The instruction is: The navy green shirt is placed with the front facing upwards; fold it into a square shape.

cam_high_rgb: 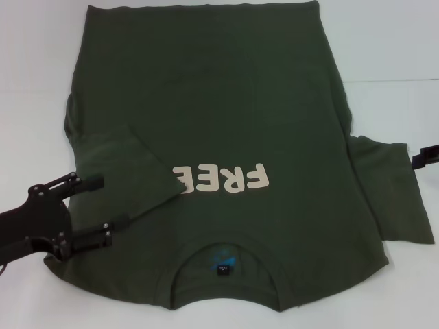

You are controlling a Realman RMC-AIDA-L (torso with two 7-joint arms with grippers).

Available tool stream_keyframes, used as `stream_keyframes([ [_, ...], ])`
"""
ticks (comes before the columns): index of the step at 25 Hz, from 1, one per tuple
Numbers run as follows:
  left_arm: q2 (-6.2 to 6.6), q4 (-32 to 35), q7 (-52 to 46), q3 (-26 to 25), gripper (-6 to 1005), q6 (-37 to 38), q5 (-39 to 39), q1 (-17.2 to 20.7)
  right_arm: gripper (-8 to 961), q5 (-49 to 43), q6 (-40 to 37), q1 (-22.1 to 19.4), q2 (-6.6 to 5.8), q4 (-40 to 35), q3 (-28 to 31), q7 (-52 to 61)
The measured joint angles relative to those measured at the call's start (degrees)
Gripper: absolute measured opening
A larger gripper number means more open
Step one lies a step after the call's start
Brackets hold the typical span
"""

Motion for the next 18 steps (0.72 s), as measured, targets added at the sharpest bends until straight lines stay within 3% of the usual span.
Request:
stream_keyframes([
  [4,0.03,0.0,0.0,0.0,834,0.0,0.0,0.0,836,-0.3,1.6,-0.1,0.0,-0.1,-0.1,-0.1],
  [12,0.06,0.0,0.0,0.0,835,-0.1,0.0,0.0,837,-0.3,4.1,0.2,1.95,0.4,-0.5,-1.0],
  [18,0.06,0.0,0.1,0.0,835,-0.1,0.0,0.0,837,-0.3,5.0,0.3,2.64,0.5,-0.5,-1.3],
])
